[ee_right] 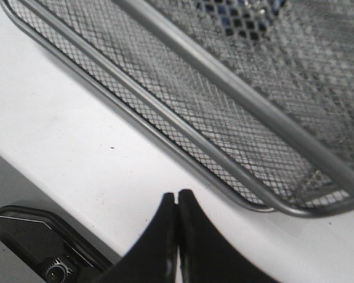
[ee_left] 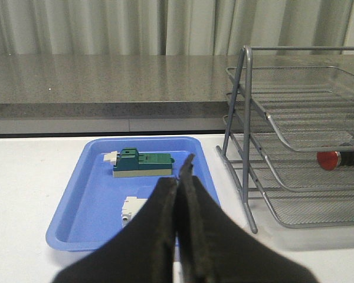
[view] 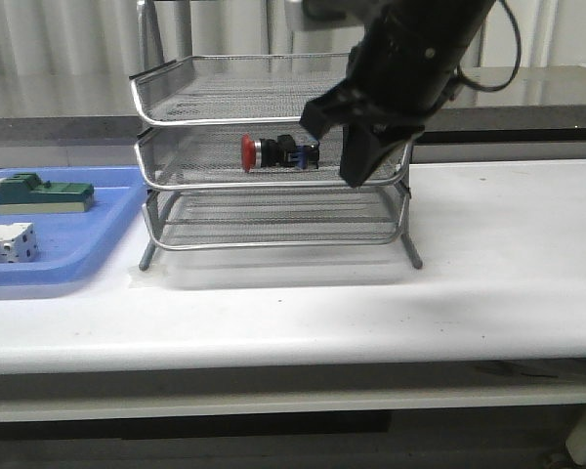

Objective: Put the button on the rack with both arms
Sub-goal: 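Withdraw the right gripper up and away from the rack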

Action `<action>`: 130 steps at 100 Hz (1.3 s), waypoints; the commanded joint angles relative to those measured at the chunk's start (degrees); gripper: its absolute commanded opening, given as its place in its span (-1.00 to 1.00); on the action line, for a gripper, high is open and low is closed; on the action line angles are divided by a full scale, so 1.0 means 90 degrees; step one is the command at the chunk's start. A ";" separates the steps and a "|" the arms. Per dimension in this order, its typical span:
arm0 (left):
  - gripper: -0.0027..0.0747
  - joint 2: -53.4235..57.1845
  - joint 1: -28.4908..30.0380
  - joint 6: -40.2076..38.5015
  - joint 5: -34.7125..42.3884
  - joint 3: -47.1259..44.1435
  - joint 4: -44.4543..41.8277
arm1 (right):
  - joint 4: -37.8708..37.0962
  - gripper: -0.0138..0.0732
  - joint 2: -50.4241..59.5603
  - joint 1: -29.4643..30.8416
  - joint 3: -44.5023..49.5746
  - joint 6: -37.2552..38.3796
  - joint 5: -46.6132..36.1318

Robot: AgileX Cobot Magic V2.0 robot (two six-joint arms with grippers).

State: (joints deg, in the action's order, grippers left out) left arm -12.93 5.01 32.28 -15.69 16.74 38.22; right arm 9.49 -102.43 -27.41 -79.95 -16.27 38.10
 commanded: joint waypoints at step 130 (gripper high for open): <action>-0.98 -0.0057 0.0024 -0.0027 0.0425 0.0172 0.0135 | -0.0169 -0.82 0.8350 0.2373 0.4879 0.0536 -0.0806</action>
State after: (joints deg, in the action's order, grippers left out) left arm -12.93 5.01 32.28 -15.69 16.74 38.22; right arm 8.11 -29.01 -6.36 -34.91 -11.59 33.18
